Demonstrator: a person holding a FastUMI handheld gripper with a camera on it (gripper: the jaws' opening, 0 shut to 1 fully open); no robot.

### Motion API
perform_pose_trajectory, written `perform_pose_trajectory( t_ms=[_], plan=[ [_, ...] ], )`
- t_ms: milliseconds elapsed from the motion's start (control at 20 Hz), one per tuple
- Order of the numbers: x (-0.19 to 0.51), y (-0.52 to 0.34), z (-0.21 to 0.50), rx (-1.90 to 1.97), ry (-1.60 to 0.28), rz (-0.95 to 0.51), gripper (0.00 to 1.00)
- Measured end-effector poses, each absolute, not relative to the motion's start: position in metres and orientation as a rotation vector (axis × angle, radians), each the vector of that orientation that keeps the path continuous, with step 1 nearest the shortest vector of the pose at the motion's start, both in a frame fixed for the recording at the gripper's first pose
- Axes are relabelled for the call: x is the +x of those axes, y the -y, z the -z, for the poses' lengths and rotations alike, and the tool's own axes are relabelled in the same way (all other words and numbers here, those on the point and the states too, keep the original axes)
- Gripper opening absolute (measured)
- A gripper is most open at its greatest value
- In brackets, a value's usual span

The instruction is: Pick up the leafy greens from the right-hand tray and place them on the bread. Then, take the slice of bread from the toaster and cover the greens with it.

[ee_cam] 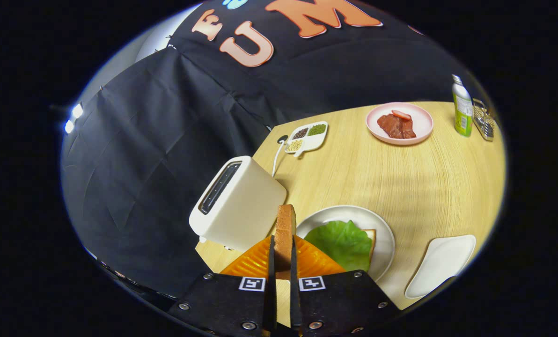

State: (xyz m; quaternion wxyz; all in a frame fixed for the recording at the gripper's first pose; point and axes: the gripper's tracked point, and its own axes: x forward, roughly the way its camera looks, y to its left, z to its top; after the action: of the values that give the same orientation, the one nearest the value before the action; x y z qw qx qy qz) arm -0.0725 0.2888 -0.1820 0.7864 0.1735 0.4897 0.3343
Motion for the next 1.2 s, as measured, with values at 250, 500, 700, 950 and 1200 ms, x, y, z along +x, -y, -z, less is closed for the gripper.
perform_pose_trajectory(
  t_ms=[250, 500, 700, 950, 1200],
  plan=[
    [-0.064, -0.264, 0.219, 0.4, -1.083, -0.663, 0.11],
    [-0.061, -0.251, 0.236, 0.389, -1.072, -0.647, 0.13],
    [-0.047, -0.233, 0.25, 0.287, -1.008, -0.579, 0.27],
    [-0.015, -0.207, 0.235, 0.191, -0.847, -0.464, 0.61],
    [0.014, -0.178, 0.196, 0.063, -0.616, -0.355, 0.78]
  ],
)
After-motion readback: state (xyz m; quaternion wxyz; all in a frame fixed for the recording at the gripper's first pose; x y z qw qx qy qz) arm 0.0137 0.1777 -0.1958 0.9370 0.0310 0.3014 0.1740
